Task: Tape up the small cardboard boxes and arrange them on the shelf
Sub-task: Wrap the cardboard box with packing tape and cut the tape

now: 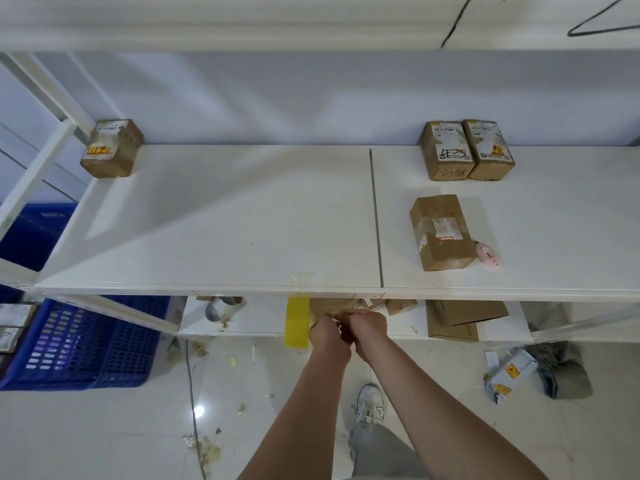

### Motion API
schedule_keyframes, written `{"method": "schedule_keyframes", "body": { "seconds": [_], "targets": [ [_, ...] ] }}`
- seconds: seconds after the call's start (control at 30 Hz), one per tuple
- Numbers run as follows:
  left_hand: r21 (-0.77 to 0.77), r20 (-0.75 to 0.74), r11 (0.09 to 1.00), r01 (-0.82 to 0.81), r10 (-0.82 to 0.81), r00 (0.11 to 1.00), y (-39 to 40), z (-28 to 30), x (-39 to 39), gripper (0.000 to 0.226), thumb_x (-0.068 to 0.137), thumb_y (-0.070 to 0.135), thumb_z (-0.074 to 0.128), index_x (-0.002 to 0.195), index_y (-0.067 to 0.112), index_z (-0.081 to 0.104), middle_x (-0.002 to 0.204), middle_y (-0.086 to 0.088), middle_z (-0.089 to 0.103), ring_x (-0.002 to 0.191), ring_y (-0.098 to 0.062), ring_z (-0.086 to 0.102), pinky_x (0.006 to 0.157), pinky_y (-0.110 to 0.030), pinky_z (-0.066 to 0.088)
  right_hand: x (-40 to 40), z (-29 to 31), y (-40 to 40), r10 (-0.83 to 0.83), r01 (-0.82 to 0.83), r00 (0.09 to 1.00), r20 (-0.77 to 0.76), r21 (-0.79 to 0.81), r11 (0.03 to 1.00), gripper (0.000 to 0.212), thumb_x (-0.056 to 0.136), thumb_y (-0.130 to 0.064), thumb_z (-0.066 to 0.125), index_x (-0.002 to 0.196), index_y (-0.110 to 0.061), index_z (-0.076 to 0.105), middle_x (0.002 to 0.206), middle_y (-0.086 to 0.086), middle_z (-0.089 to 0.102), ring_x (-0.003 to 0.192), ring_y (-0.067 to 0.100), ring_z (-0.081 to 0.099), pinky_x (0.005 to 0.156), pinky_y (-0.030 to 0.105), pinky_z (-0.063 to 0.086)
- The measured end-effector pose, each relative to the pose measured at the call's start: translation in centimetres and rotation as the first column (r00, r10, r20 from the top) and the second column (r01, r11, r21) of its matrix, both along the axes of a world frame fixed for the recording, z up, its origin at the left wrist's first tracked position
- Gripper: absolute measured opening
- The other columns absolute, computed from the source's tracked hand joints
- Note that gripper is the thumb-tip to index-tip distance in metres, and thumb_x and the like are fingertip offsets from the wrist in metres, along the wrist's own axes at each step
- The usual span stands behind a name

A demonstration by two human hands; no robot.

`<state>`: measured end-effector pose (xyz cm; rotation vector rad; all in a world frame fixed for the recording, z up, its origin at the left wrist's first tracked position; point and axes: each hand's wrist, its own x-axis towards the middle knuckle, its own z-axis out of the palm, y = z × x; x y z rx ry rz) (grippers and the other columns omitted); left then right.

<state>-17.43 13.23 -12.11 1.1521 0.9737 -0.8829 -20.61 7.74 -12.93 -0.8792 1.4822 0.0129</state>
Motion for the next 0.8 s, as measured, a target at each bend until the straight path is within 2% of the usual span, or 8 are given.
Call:
{"method": "schedule_keyframes", "body": {
  "seconds": [0.13, 0.23, 0.37, 0.47, 0.6, 0.7, 0.8],
  "targets": [
    [-0.049, 0.011, 0.998, 0.043, -0.042, 0.999, 0.6, 1.0, -0.6, 0.015, 0.1, 0.004, 0.048, 0.088, 0.004, 0.057, 0.089, -0.014, 0.06, 0.076, -0.028, 0.058, 0.07, -0.04, 0.054, -0.8, 0.4, -0.1, 0.002, -0.001, 1.0, 0.007, -0.048, 0.999, 0.013, 0.074, 0.004, 0.08, 0.08, -0.008, 0.079, 0.073, 0.013, 0.075, 0.061, 0.025, 0.067, 0.059, 0.028, 0.055],
    [-0.085, 0.031, 0.993, 0.088, -0.086, 0.996, 1.0, 1.3, -0.6, 0.011, 0.099, 0.002, 0.046, 0.102, -0.001, 0.056, 0.099, -0.016, 0.059, 0.082, -0.031, 0.06, 0.085, -0.046, 0.055, -1.5, 0.8, -0.1, -0.012, 0.018, 0.996, 0.085, -0.073, 0.997, 0.015, 0.075, 0.01, 0.076, 0.079, -0.004, 0.078, 0.082, 0.016, 0.076, 0.068, 0.028, 0.066, 0.077, 0.039, 0.058],
    [-0.12, 0.032, 0.979, 0.167, -0.164, 0.986, 1.7, 2.0, -0.4, 0.011, 0.097, 0.003, 0.045, 0.097, 0.002, 0.056, 0.095, -0.016, 0.058, 0.077, -0.029, 0.058, 0.072, -0.043, 0.055, -1.7, 1.3, -0.2, -0.034, 0.041, 0.992, 0.118, -0.058, 0.997, 0.017, 0.08, 0.012, 0.073, 0.082, -0.005, 0.075, 0.092, 0.016, 0.075, 0.078, 0.028, 0.065, 0.081, 0.038, 0.055],
    [-0.107, 0.031, 0.965, 0.239, -0.237, 0.971, 2.4, 2.5, -0.2, 0.012, 0.098, 0.004, 0.045, 0.097, 0.002, 0.057, 0.093, -0.016, 0.06, 0.08, -0.029, 0.061, 0.07, -0.04, 0.055, -1.8, 1.9, 0.0, -0.062, 0.063, 0.989, 0.137, 0.0, 0.998, 0.016, 0.081, 0.012, 0.072, 0.083, -0.004, 0.073, 0.094, 0.019, 0.074, 0.081, 0.03, 0.066, 0.076, 0.036, 0.053],
    [-0.052, 0.075, 0.947, 0.318, -0.314, 0.947, 3.3, 3.0, 0.3, 0.011, 0.095, 0.001, 0.047, 0.093, 0.0, 0.058, 0.091, -0.017, 0.059, 0.086, -0.028, 0.059, 0.062, -0.038, 0.055, -1.7, 2.8, 0.1, -0.049, 0.047, 0.995, 0.085, 0.025, 0.999, 0.012, 0.081, 0.01, 0.073, 0.083, -0.002, 0.071, 0.092, 0.016, 0.074, 0.08, 0.028, 0.067, 0.074, 0.035, 0.06],
    [-0.026, 0.093, 0.924, 0.382, -0.378, 0.921, 4.1, 3.2, 1.0, 0.012, 0.094, 0.002, 0.046, 0.093, 0.0, 0.058, 0.083, -0.016, 0.056, 0.074, -0.024, 0.055, 0.058, -0.037, 0.055, -1.4, 3.9, 0.1, 0.008, -0.009, 0.999, 0.038, 0.029, 1.0, 0.01, 0.082, 0.01, 0.072, 0.089, 0.002, 0.07, 0.089, 0.014, 0.069, 0.071, 0.027, 0.065, 0.062, 0.031, 0.059],
    [-0.037, 0.109, 0.893, 0.448, -0.442, 0.89, 4.9, 3.6, 1.2, 0.012, 0.093, 0.003, 0.049, 0.097, 0.0, 0.061, 0.078, -0.016, 0.056, 0.063, -0.023, 0.052, 0.051, -0.032, 0.055, -1.2, 4.7, 0.0, 0.078, -0.078, 0.997, 0.021, -0.004, 0.997, 0.021, 0.087, 0.006, 0.069, 0.108, 0.006, 0.069, 0.103, 0.017, 0.066, 0.075, 0.027, 0.062, 0.064, 0.033, 0.059]
  ]
}}
